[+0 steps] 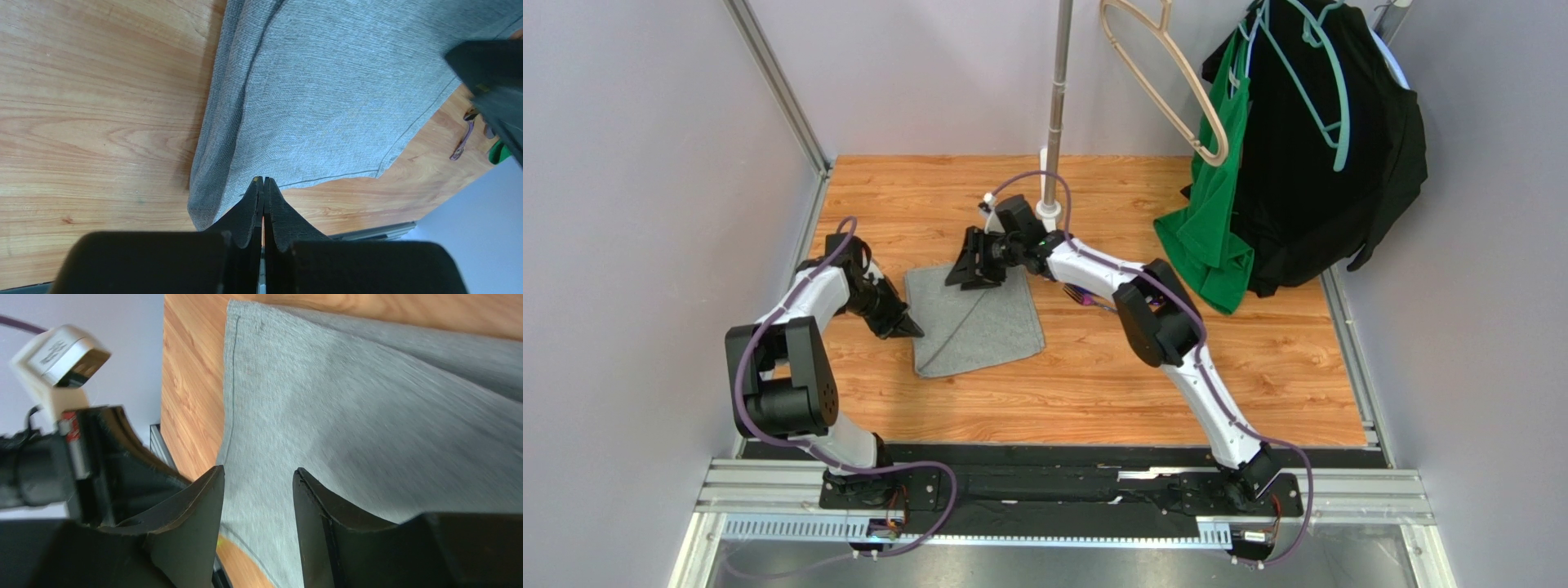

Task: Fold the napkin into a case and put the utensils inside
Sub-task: Fold the top corner of the square-folded napkin at the center of the board, then smooth out the upper triangle-folded napkin at the center of the board.

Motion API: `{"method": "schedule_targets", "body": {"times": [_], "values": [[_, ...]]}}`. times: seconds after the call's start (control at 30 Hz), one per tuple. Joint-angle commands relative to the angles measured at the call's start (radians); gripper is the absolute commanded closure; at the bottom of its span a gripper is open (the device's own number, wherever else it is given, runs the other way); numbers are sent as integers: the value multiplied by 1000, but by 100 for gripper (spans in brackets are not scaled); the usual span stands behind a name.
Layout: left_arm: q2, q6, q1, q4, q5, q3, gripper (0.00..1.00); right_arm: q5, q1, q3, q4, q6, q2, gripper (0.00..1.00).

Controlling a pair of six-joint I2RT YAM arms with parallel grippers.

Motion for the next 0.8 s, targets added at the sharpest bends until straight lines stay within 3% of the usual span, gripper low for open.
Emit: {"method": "schedule_targets", "body": {"times": [0.0, 0.17, 0.57, 0.77], "values": [[26, -39, 7, -7, 14, -10, 100, -50, -81, -172, -32, -141, -212, 52], [41, -82, 5, -16, 0, -31, 100, -76, -126, -208, -33, -207, -202, 56], [20, -127, 5, -18, -43, -139, 100, -93, -178, 117, -27, -184, 89, 66], [-26, -90, 4, -22, -11, -160, 100, -119, -181, 116, -12, -158, 88, 67]]}}
